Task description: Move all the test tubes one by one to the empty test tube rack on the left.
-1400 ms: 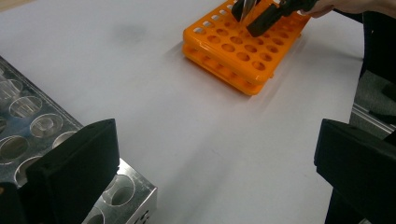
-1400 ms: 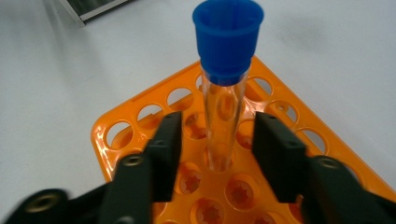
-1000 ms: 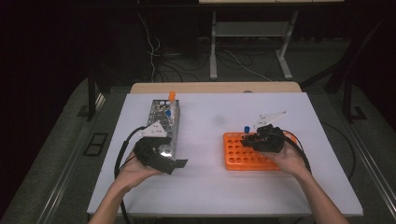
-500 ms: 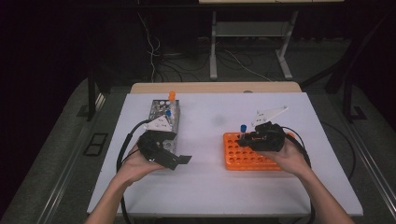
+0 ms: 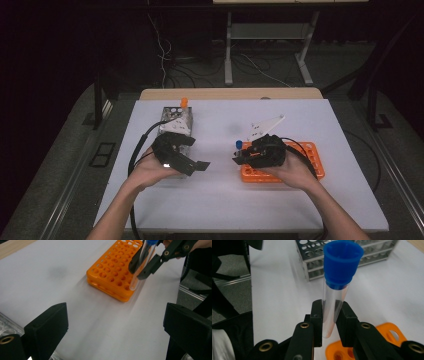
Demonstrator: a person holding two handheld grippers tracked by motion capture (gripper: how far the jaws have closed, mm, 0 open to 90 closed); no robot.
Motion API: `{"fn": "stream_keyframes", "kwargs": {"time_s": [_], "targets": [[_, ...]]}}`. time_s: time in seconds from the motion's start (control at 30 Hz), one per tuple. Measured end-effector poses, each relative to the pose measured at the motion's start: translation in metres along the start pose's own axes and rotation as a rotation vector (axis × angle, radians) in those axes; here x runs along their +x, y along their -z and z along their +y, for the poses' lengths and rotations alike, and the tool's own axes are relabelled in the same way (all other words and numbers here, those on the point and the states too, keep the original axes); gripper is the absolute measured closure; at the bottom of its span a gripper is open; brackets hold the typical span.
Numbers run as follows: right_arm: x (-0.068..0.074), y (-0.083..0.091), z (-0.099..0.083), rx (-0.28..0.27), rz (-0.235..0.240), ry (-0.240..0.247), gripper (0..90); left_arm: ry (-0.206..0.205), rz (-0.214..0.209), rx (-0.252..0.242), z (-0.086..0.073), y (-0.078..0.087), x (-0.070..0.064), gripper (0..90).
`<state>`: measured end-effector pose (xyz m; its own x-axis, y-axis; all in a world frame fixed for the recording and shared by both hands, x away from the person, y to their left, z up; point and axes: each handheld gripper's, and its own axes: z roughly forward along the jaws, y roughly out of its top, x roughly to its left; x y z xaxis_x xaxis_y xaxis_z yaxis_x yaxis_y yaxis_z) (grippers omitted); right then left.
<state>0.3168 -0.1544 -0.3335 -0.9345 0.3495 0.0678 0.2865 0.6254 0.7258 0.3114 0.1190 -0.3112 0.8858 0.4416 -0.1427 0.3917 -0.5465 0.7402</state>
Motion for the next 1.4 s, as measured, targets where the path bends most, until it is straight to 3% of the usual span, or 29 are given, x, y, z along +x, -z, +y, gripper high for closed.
{"fn": "stream_keyframes", "kwargs": {"time_s": [0.6, 1.07, 1.2, 1.4], "targets": [[0.012, -0.038, 0.022, 0.031, 0.065, 0.036, 75.9, -0.065, -0.076, 0.053, 0.023, -0.006, 0.002, 26.6], [0.018, -0.059, 0.030, 0.029, 0.090, 0.059, 75.9, -0.107, -0.147, 0.104, 0.025, -0.017, 0.005, 72.8], [0.018, -0.060, 0.029, 0.028, 0.090, 0.056, 75.2, -0.101, -0.150, 0.106, 0.025, -0.016, 0.008, 74.3], [0.014, -0.052, 0.028, -0.001, 0.081, 0.031, 58.3, -0.086, -0.131, 0.100, 0.027, -0.007, 0.015, 74.7]]}}
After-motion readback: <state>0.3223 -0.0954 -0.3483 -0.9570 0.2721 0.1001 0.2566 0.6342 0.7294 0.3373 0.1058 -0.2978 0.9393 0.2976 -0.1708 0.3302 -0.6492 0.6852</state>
